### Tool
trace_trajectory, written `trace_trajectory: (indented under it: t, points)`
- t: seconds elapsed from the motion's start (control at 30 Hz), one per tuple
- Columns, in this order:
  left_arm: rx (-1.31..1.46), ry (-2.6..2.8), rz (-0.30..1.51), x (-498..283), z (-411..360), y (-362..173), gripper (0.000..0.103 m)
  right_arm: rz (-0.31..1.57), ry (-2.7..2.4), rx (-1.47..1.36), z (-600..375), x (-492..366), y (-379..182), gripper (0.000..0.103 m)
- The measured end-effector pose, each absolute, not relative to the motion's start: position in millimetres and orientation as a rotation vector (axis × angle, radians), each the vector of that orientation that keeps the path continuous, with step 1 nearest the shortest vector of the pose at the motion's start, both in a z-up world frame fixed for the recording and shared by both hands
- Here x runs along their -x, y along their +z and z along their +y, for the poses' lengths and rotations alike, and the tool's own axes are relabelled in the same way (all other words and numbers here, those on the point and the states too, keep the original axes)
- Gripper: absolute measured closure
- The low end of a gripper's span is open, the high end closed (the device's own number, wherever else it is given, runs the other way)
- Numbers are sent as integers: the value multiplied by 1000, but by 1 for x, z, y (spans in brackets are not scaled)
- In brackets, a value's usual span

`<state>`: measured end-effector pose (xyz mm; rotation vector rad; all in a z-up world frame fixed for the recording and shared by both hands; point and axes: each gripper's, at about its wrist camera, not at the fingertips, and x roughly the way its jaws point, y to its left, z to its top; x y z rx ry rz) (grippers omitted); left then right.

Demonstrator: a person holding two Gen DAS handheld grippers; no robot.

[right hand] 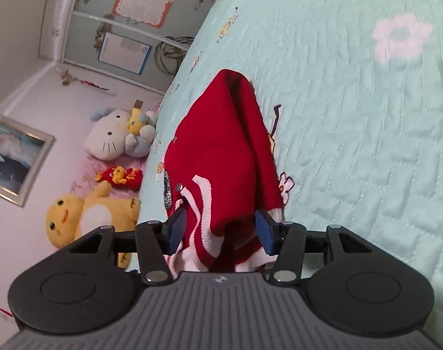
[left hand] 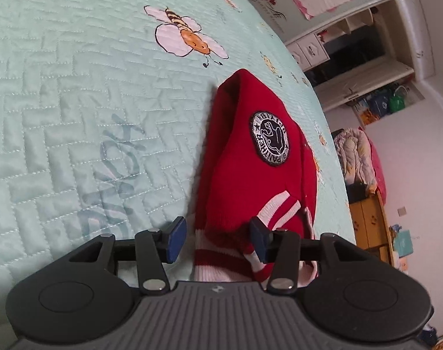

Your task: Fold clothes

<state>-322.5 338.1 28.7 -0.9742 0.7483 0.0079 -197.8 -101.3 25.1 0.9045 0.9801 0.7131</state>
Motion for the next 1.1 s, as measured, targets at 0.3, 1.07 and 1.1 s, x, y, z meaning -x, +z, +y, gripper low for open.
trace_trajectory:
  t: [0.3, 1.07, 1.1]
  points:
    - [974, 33, 766, 315, 330, 27, 56, 980, 720, -912, -89, 196, 21, 79]
    - [815, 7, 832, 339, 307, 22, 79, 966, 807, -812, -94, 214, 32, 87]
    - [819, 8, 822, 339, 308, 21, 77, 971, 802, -797, -93, 213, 29, 87]
